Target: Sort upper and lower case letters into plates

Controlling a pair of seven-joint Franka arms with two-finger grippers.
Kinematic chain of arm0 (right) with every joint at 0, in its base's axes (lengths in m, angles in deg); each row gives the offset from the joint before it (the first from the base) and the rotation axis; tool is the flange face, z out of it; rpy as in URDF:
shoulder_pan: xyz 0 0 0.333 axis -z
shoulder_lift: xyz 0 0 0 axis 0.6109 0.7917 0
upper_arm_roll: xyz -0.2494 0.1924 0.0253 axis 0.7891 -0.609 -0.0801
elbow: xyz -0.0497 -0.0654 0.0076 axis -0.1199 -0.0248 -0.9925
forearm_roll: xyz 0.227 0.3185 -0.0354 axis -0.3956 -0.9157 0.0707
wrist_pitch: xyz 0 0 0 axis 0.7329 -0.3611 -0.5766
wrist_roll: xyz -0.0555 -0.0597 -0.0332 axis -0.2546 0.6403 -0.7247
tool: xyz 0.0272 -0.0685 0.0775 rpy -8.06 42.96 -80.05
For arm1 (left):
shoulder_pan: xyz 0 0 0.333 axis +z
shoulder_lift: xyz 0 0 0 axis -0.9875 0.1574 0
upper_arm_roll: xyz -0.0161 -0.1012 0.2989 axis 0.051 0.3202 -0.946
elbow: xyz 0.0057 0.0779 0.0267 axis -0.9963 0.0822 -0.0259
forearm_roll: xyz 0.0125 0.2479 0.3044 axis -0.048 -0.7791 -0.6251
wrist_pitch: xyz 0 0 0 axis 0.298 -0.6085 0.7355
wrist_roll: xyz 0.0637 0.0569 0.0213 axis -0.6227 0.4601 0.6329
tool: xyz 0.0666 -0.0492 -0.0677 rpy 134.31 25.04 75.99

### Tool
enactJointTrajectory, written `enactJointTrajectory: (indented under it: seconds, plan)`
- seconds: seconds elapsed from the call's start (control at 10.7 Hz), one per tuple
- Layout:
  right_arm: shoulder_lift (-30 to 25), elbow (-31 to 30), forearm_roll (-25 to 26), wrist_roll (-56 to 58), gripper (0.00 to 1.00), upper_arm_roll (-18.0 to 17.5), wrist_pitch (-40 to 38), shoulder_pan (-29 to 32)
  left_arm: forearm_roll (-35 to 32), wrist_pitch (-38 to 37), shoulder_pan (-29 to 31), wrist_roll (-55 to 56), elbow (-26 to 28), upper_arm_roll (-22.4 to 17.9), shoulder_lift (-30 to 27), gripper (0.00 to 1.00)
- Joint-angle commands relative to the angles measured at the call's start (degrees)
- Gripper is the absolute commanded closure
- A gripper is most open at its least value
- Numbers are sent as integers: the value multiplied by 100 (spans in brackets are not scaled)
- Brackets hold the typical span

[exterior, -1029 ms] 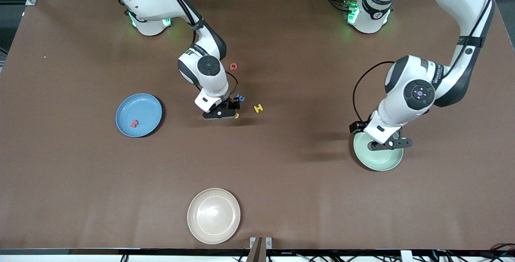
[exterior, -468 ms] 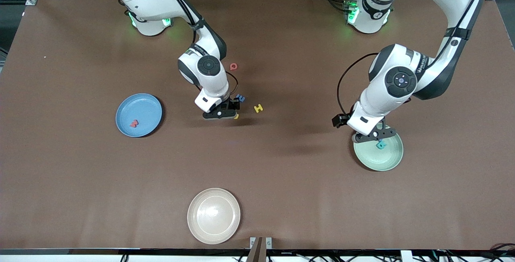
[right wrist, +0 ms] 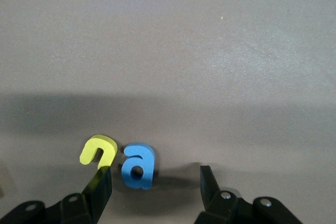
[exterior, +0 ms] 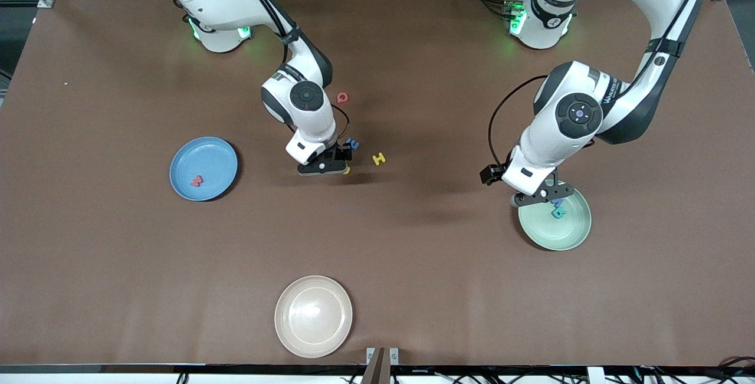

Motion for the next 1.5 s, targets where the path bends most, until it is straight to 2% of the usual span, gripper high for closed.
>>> enactJointTrajectory:
  seconds: [0.0, 0.84, 1.4]
  plan:
    - [-105, -47, 62, -156, 24, -206, -116, 176, 169, -69, -104, 282, 59, -4, -197, 0]
    - [-26, -20, 70, -121, 25, -232, -64, 211, 178, -69, -113, 327, -2, -57, -399, 0]
    - [53, 102, 245, -86, 26, -224, -2, 203, 169, -52, -122, 327, 6, -75, -285, 0]
